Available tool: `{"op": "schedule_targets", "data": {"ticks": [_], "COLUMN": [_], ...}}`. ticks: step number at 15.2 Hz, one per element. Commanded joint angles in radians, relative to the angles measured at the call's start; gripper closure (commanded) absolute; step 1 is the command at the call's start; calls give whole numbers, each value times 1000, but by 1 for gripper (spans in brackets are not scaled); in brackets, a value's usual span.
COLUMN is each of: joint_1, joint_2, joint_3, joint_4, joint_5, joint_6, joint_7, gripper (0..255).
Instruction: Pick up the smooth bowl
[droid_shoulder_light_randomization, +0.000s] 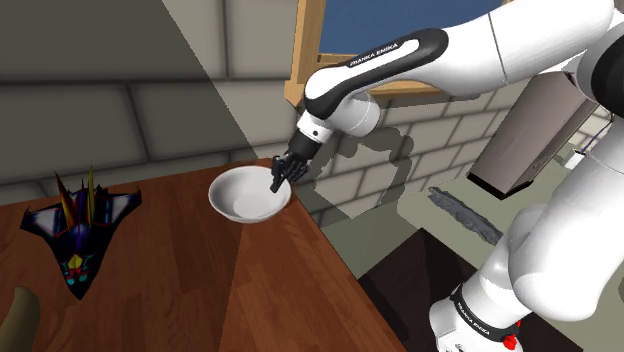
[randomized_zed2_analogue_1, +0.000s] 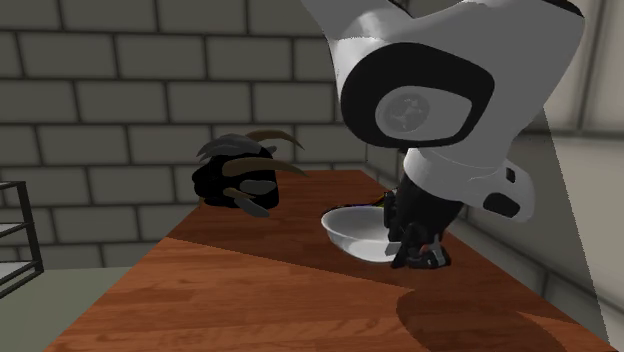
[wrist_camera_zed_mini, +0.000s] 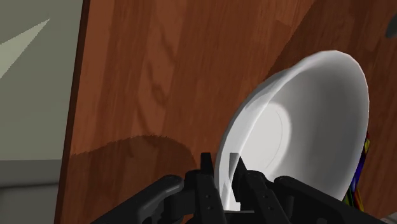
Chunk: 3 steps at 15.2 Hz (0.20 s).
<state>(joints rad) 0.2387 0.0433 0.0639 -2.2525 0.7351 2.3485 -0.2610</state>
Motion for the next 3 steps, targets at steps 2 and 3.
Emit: {"op": "schedule_targets", "data": {"ticks": [2,3], "joint_1": [-1,-1], "joint_2": [-19,-19], "joint_3": [-1,-1], "joint_4": [5,5], "joint_5": [-14,-14], "joint_6": [-19,-19], "joint_7": [20,20], "gripper": [255,255]}}
